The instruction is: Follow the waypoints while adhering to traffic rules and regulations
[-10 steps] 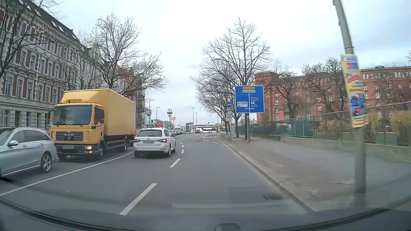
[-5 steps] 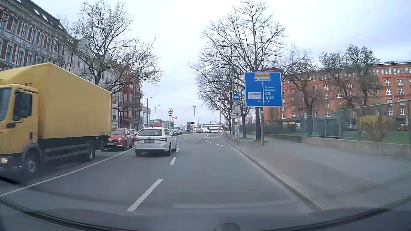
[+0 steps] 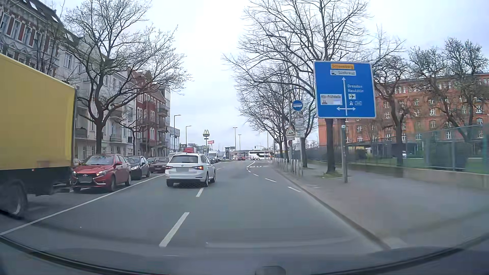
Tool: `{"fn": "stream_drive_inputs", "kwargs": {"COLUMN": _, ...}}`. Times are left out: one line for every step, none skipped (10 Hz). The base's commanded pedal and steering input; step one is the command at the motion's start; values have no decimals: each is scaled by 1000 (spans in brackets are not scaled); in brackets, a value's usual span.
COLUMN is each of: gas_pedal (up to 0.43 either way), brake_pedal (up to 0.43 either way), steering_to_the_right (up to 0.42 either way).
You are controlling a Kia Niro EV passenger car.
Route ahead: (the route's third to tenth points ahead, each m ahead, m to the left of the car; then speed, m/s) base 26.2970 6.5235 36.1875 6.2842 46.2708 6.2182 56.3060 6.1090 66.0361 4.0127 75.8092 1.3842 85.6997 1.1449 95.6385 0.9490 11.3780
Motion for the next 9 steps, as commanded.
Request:
{"fn": "stream_drive_inputs", "kwargs": {"gas_pedal": 98, "brake_pedal": 0, "steering_to_the_right": -22}}
{"fn": "stream_drive_inputs", "kwargs": {"gas_pedal": 98, "brake_pedal": 0, "steering_to_the_right": -22}}
{"fn": "stream_drive_inputs", "kwargs": {"gas_pedal": 98, "brake_pedal": 0, "steering_to_the_right": -22}}
{"fn": "stream_drive_inputs", "kwargs": {"gas_pedal": 79, "brake_pedal": 0, "steering_to_the_right": -21}}
{"fn": "stream_drive_inputs", "kwargs": {"gas_pedal": 47, "brake_pedal": 0, "steering_to_the_right": -20}}
{"fn": "stream_drive_inputs", "kwargs": {"gas_pedal": 47, "brake_pedal": 0, "steering_to_the_right": -16}}
{"fn": "stream_drive_inputs", "kwargs": {"gas_pedal": 47, "brake_pedal": 0, "steering_to_the_right": -11}}
{"fn": "stream_drive_inputs", "kwargs": {"gas_pedal": 28, "brake_pedal": 0, "steering_to_the_right": -7}}
{"fn": "stream_drive_inputs", "kwargs": {"gas_pedal": 28, "brake_pedal": 0, "steering_to_the_right": -4}}
